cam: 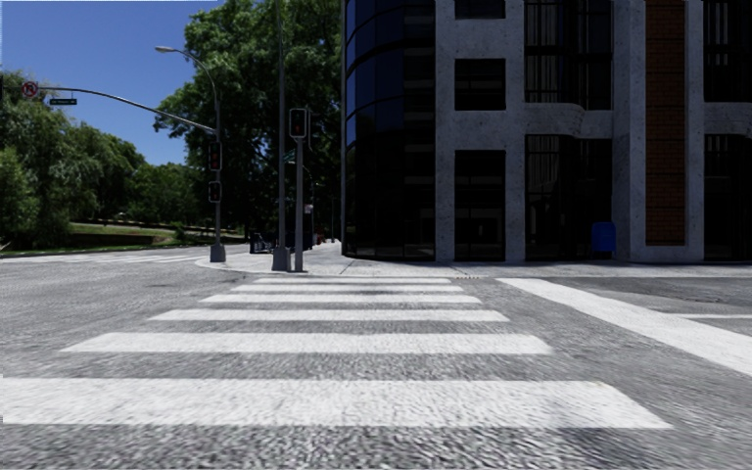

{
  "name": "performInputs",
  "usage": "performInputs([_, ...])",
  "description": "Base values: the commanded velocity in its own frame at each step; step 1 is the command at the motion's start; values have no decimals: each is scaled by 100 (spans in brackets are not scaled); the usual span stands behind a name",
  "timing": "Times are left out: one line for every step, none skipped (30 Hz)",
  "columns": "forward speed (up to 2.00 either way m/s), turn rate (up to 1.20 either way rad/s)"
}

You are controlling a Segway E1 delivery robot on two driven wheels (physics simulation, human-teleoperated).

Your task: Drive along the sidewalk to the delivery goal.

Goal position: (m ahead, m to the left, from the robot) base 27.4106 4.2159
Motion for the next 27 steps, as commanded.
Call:
performInputs([200, 2])
performInputs([200, 1])
performInputs([200, 0])
performInputs([200, 0])
performInputs([200, 0])
performInputs([200, 0])
performInputs([200, 0])
performInputs([200, 0])
performInputs([200, 0])
performInputs([200, 0])
performInputs([200, 0])
performInputs([200, 0])
performInputs([200, 0])
performInputs([200, 0])
performInputs([200, 0])
performInputs([200, 1])
performInputs([200, 1])
performInputs([200, 3])
performInputs([200, 6])
performInputs([200, 10])
performInputs([200, 14])
performInputs([200, 18])
performInputs([200, 19])
performInputs([200, 20])
performInputs([200, 20])
performInputs([200, 20])
performInputs([200, 20])
